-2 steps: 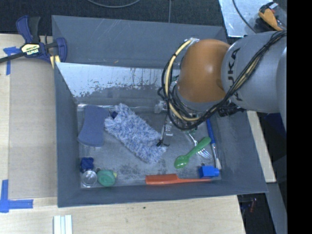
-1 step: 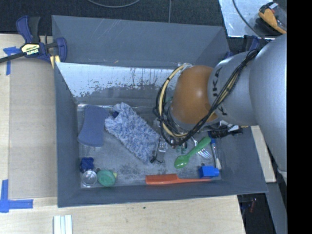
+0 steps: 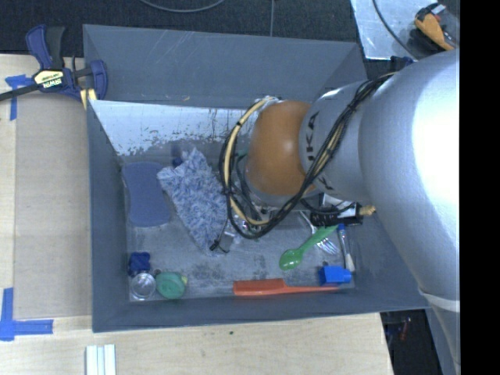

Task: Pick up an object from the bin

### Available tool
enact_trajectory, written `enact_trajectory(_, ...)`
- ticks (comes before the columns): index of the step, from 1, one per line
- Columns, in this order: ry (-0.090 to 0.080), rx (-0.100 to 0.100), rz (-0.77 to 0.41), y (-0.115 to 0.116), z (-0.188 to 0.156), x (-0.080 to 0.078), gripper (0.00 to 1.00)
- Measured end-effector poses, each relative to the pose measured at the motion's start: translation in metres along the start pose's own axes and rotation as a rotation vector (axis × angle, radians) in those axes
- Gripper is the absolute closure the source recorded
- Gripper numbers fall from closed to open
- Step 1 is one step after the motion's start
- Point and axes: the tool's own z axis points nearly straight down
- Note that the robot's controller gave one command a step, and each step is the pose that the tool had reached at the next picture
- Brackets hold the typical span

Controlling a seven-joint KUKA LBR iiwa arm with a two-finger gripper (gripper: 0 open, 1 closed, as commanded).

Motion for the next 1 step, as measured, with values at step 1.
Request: enact_trajectory(1, 0.015, 0.009, -0.158, -0.0477, 0.0024, -0.0163, 1.00)
